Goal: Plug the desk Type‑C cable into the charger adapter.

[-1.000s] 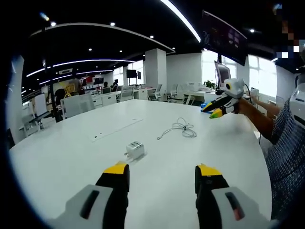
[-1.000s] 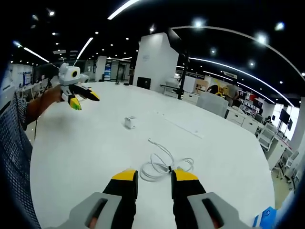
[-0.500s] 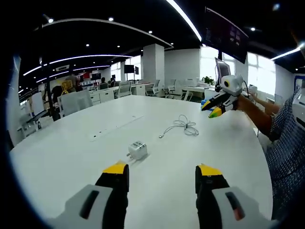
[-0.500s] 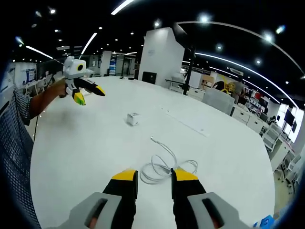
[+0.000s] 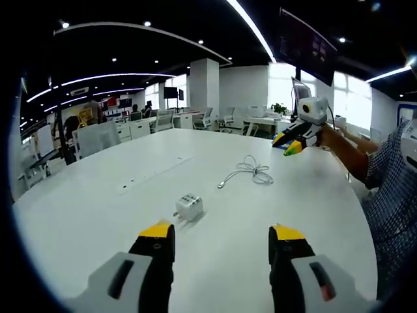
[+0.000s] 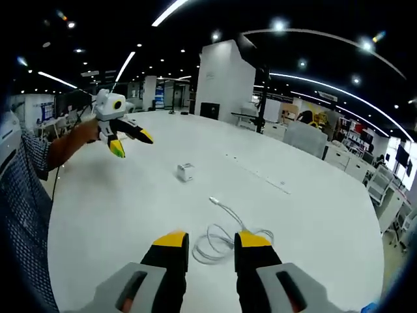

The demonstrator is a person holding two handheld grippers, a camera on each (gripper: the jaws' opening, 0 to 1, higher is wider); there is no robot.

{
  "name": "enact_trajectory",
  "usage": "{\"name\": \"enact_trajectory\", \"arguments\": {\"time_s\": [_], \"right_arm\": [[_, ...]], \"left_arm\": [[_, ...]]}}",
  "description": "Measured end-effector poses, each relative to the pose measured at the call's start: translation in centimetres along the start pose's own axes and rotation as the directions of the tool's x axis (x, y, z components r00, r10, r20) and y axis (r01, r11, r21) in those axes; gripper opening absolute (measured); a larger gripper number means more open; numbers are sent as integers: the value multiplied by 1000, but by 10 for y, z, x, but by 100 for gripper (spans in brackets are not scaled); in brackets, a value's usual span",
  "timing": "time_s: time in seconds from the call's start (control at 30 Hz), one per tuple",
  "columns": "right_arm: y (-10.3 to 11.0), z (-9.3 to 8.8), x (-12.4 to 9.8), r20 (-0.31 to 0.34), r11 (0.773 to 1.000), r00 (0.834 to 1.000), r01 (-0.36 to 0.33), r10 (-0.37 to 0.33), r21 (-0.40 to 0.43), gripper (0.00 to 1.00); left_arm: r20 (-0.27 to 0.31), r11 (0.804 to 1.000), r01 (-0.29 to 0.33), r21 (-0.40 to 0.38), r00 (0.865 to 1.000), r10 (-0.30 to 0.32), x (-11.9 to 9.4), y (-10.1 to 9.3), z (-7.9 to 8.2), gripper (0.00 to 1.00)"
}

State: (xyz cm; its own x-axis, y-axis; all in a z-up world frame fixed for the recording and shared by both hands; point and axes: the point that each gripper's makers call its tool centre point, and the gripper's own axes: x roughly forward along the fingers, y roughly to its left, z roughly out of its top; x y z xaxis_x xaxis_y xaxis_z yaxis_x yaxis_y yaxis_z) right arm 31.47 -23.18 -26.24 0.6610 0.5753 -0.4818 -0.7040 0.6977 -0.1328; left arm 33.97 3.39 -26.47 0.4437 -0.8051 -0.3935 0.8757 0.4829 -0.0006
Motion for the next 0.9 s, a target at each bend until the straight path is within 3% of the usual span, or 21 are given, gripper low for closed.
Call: {"name": "enact_trajectory", "arguments": {"time_s": [0.43,0.57,0.9], "right_arm": [[-3,4,7,-11,1000,1000,-20,20,-19,30],[2,11,9,23,997,996,-82,82,3,30],[-4,12,25,5,995,995,-97,97,-4,30]], "left_arm": [[-14,1000,19,10,1000,-19,9,12,1,57],[-28,999,31,28,999,-31,14,15,-2,57],[-21,999,46,11,999,-46,24,27,-3,57]]}}
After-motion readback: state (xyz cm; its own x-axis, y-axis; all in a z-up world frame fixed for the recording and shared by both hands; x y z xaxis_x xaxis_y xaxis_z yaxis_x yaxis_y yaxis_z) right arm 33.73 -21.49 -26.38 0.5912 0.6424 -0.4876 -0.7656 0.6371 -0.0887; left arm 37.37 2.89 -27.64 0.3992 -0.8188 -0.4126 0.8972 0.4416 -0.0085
